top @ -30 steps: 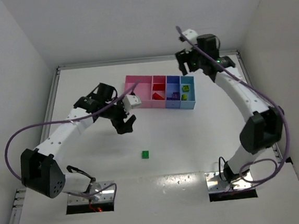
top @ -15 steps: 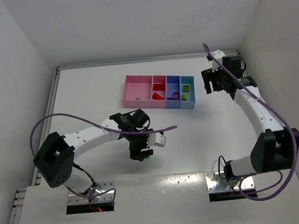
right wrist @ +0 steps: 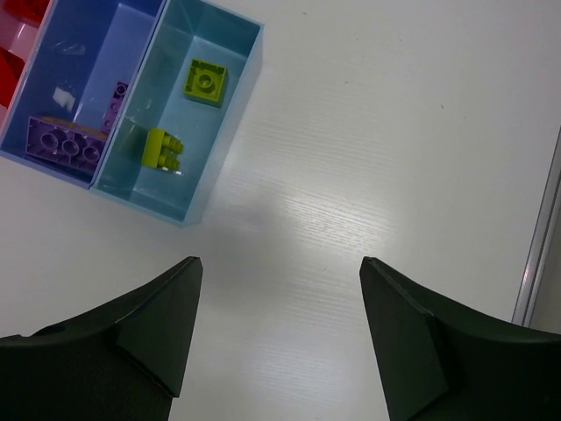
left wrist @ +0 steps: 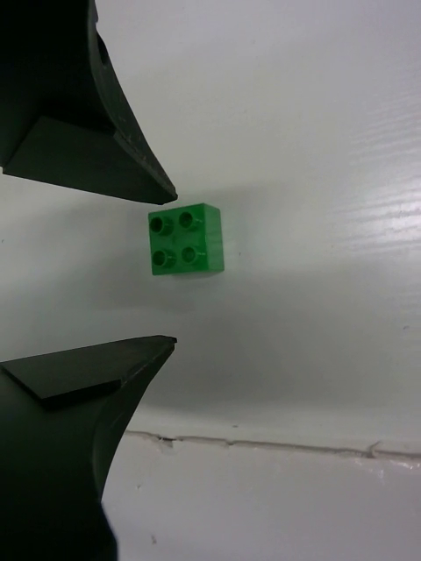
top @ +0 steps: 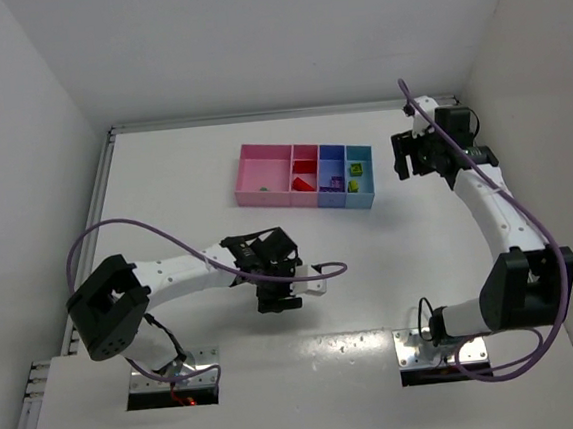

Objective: Sort the legos into containers by color

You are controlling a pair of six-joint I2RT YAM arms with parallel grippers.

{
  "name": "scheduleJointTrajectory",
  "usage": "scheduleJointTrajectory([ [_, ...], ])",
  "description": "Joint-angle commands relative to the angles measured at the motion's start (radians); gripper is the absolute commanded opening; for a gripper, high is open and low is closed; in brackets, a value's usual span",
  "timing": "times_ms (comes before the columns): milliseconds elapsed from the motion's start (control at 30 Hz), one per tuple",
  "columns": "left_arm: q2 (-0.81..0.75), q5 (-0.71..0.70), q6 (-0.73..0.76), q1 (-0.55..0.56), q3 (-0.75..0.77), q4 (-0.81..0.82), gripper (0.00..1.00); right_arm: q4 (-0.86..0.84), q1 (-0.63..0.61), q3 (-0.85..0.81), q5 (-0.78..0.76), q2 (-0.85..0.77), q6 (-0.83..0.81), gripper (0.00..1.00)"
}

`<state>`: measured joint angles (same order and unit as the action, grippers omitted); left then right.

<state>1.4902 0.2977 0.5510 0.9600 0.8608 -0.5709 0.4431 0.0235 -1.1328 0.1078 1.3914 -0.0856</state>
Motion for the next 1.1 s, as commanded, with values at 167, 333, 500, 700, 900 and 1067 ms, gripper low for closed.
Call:
scheduleJointTrajectory([
  [167, 0.018, -0.04, -0.008, 0.011, 0.009, 0.072, 0.68, -0.012, 0.026, -0.002, 0.049, -0.008, 0.014, 0.74],
  [333, 0.028, -0.031, 0.001, 0.011, 0.009, 0.072, 0.68, -0.012, 0.044, -0.002, 0.049, 0.001, 0.014, 0.74],
  [500, 0.061, -0.031, 0.01, 0.011, 0.009, 0.072, 0.68, -0.012, 0.053, -0.012, 0.067, 0.02, 0.014, 0.74],
  [700, 0.081, -0.022, 0.01, 0.002, 0.009, 0.082, 0.66, -0.012, 0.062, -0.001, 0.076, 0.02, 0.023, 0.74],
  [900, 0.113, -0.022, 0.02, -0.018, 0.027, 0.082, 0.58, -0.021, 0.062, -0.001, 0.095, 0.038, 0.023, 0.74],
  [1067, 0.133, -0.022, 0.02, -0.027, 0.036, 0.082, 0.4, -0.021, 0.062, -0.001, 0.095, 0.038, 0.032, 0.74],
])
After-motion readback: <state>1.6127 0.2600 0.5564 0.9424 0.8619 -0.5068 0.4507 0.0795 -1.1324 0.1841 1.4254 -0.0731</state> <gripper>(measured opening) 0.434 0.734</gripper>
